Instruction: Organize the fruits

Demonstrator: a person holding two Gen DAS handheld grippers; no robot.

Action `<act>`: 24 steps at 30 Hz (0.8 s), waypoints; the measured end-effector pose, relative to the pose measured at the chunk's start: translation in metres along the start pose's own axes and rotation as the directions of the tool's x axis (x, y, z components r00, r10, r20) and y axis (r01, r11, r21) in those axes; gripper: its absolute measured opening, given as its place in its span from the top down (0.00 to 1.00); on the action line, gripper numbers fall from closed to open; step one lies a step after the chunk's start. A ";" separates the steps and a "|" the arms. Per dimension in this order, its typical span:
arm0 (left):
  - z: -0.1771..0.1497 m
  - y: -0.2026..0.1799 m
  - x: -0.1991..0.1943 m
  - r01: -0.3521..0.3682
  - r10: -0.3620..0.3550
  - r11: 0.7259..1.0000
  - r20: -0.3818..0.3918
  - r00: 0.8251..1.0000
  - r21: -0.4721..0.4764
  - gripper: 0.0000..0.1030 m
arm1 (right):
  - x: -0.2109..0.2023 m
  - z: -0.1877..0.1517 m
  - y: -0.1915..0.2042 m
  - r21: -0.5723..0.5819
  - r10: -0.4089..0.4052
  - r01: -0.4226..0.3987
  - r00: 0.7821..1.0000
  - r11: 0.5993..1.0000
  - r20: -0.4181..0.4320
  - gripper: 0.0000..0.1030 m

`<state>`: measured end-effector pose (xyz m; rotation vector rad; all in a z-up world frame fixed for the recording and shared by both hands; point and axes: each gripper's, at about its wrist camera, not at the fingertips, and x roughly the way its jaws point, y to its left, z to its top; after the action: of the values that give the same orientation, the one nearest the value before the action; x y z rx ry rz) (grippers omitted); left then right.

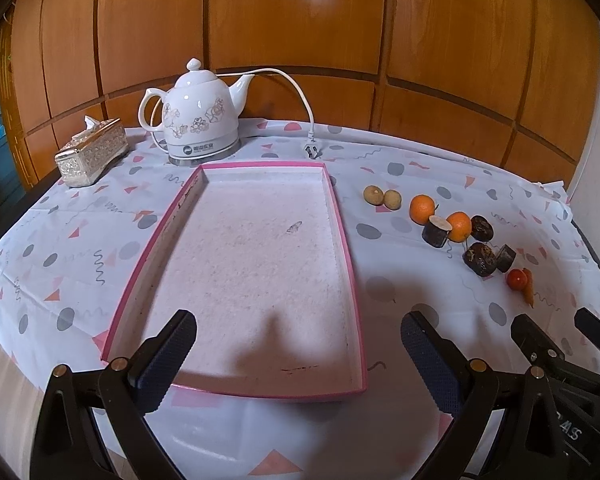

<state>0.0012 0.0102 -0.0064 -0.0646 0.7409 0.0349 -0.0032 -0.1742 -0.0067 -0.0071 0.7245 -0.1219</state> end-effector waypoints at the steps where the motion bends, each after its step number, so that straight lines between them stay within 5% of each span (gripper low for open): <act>1: 0.000 0.000 0.000 0.000 0.000 1.000 0.000 1.000 0.000 0.00 | 0.000 0.000 0.000 -0.001 0.000 0.000 1.000 1.000 0.002 0.05; 24: 0.000 -0.001 -0.003 0.002 -0.002 1.000 0.003 1.000 0.002 0.00 | -0.001 0.000 -0.001 0.004 0.014 -0.014 1.000 1.000 0.007 0.05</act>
<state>-0.0010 0.0092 -0.0043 -0.0632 0.7380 0.0325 -0.0041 -0.1752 -0.0059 0.0015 0.7172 -0.1104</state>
